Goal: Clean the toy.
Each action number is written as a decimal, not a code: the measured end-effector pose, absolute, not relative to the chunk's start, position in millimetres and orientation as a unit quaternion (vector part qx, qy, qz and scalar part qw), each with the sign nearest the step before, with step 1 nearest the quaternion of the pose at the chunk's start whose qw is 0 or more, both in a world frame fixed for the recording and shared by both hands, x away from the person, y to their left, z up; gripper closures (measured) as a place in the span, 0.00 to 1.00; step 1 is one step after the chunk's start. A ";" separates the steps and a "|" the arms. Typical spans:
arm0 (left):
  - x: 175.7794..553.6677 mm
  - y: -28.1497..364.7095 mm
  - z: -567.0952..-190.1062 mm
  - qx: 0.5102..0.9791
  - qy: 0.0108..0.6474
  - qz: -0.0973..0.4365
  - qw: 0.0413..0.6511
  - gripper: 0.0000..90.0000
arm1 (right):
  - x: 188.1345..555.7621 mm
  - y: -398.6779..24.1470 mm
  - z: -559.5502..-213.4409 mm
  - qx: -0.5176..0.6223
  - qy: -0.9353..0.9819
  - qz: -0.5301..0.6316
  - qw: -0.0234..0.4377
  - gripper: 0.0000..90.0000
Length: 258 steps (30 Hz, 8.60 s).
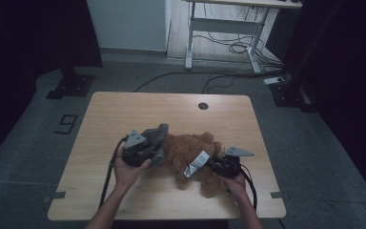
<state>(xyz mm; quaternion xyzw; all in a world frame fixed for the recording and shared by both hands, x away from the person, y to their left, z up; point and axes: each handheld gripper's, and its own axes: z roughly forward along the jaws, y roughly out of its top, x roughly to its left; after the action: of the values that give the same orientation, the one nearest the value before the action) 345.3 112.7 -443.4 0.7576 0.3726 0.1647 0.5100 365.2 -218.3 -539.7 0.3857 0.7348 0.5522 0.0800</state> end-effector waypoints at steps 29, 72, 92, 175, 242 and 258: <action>347.1 83.2 -462.0 0.787 0.364 0.186 0.463 0.89 | 364.1 -219.0 -541.9 0.381 0.741 0.546 0.088 0.75; 400.7 79.4 -415.2 0.800 0.369 0.191 0.432 0.89 | 372.9 -217.1 -543.8 0.385 0.738 0.547 0.090 0.75; 398.7 138.2 -456.4 0.801 0.429 0.216 0.357 0.89 | 370.0 -212.6 -544.8 0.376 0.747 0.541 0.088 0.75; 384.7 112.7 -450.2 0.804 0.373 0.186 0.424 0.89 | 375.0 -190.9 -526.6 0.366 0.744 0.541 0.144 0.67; 410.9 -24.3 -445.1 0.847 0.337 0.141 0.386 0.89 | 372.2 -202.7 -537.4 0.373 0.734 0.553 0.128 0.67; 425.2 50.9 -444.5 0.838 0.391 0.185 0.334 0.89 | 373.2 -204.1 -538.5 0.373 0.733 0.556 0.123 0.67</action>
<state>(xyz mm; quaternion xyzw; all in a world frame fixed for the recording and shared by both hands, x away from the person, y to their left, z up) 425.2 50.9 -444.5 0.8375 0.3907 0.1847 0.3343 373.2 -204.1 -538.5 0.3730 0.7325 0.5560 0.1234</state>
